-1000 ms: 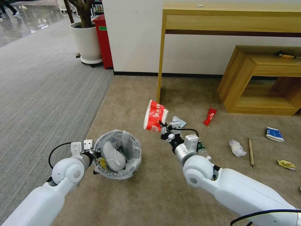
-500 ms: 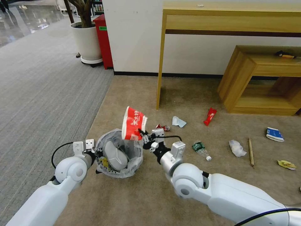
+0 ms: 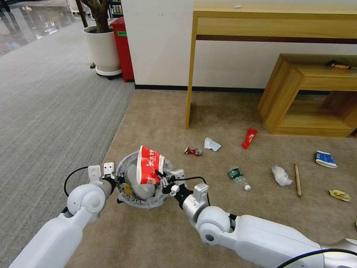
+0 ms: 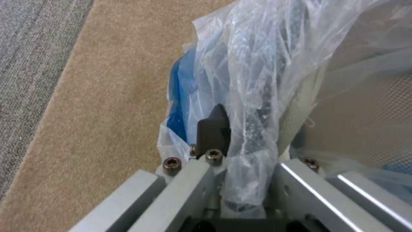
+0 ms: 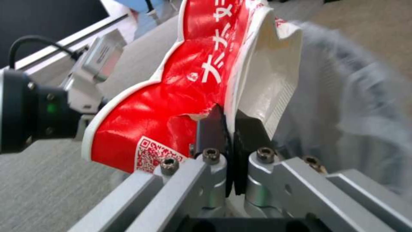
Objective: Pick up the trash bin and place the garbage on the floor into it.
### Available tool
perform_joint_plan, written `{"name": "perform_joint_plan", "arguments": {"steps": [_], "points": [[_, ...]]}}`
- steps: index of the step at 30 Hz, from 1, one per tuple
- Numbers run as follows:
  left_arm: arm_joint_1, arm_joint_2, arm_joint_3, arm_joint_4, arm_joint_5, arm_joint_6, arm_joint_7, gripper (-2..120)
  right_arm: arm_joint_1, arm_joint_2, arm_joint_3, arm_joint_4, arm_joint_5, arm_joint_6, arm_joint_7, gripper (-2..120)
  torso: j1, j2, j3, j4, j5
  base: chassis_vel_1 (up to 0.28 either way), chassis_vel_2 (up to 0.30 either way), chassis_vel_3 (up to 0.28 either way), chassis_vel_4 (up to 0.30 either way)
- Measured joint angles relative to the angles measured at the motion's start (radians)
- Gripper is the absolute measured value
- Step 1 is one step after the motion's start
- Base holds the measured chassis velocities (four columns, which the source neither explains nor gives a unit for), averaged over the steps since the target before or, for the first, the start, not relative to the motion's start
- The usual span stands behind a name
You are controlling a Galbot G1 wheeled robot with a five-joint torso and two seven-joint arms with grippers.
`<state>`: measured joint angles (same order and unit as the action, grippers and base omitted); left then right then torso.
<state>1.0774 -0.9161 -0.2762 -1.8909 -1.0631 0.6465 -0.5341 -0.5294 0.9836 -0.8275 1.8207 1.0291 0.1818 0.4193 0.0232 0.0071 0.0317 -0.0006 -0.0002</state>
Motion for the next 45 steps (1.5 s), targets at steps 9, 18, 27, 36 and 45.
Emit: {"name": "perform_joint_plan", "arguments": {"steps": [9,18,27,36,45], "points": [[-0.002,0.001,-0.004,0.003,-0.002,0.000,0.001,0,0.004,0.030,-0.027,-0.015,-0.003,-0.010,0.023,11,0.000,0.000,0.000,-0.0001,-0.0001,0.000,0.000,0.000,0.000],[-0.006,-0.001,-0.001,0.021,-0.001,-0.001,0.005,0,-0.016,0.028,-0.019,-0.018,-0.020,-0.020,0.041,41,0.000,0.000,0.000,-0.0001,0.0000,0.000,0.000,0.000,0.000],[0.005,-0.017,0.004,0.043,0.022,-0.002,0.013,0,-0.011,0.047,0.038,-0.023,-0.034,-0.021,0.071,76,0.000,0.000,0.000,0.0000,-0.0001,0.000,0.000,0.000,0.000],[0.017,-0.017,0.001,0.057,0.039,-0.005,0.020,0,0.005,0.064,0.216,-0.043,-0.045,-0.047,0.125,100,0.000,0.000,0.000,0.0001,0.0002,0.000,0.000,0.000,0.000],[0.017,-0.013,-0.007,0.060,0.040,-0.006,0.023,0,-0.063,-0.032,0.420,-0.066,-0.086,-0.082,0.163,100,0.000,0.000,0.000,-0.0003,0.0002,0.000,0.000,0.000,0.000]]}}
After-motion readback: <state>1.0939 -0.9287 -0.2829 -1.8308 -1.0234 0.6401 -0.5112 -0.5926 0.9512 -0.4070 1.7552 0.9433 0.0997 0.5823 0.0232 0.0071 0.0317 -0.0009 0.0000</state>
